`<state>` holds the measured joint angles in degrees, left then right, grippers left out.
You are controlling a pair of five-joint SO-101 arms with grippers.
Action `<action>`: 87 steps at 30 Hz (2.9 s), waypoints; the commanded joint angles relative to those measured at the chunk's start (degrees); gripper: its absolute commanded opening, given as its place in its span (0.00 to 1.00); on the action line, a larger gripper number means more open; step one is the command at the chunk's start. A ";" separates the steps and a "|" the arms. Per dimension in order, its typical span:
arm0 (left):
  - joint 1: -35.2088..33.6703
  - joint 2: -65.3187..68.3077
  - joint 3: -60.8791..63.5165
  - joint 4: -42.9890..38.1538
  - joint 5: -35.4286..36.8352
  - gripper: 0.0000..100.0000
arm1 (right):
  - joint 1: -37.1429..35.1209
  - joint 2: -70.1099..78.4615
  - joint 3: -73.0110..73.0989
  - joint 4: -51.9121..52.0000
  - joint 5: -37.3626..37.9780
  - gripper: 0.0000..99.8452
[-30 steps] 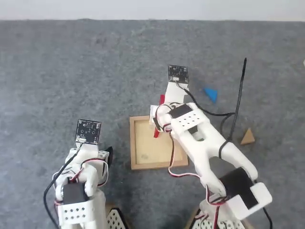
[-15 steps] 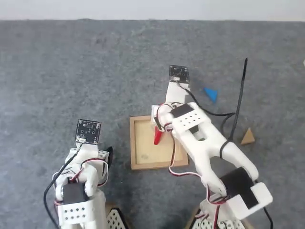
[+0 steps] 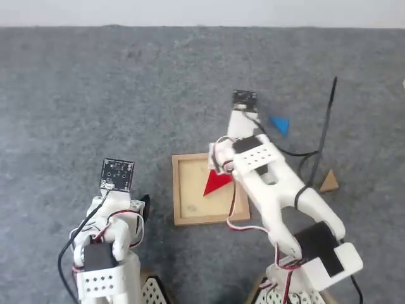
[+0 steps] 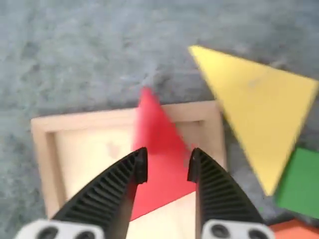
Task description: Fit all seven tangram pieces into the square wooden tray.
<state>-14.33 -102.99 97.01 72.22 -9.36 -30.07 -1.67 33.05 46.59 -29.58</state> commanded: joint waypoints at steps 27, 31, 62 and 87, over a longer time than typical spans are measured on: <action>0.00 -1.14 -0.48 0.26 -0.44 0.22 | -1.01 1.36 -1.14 -6.55 7.56 0.14; 0.00 -1.14 -0.48 0.26 -0.44 0.22 | 2.24 1.27 -1.05 -4.18 7.56 0.14; 0.00 -1.14 -0.48 0.26 -0.44 0.22 | -6.29 -14.37 7.91 2.77 26.20 0.12; 0.00 -1.14 -0.48 0.26 -0.44 0.22 | -8.92 3.47 -3.96 3.91 33.23 0.12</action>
<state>-14.33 -102.99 97.01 72.22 -9.36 -38.33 0.62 35.78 50.64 5.05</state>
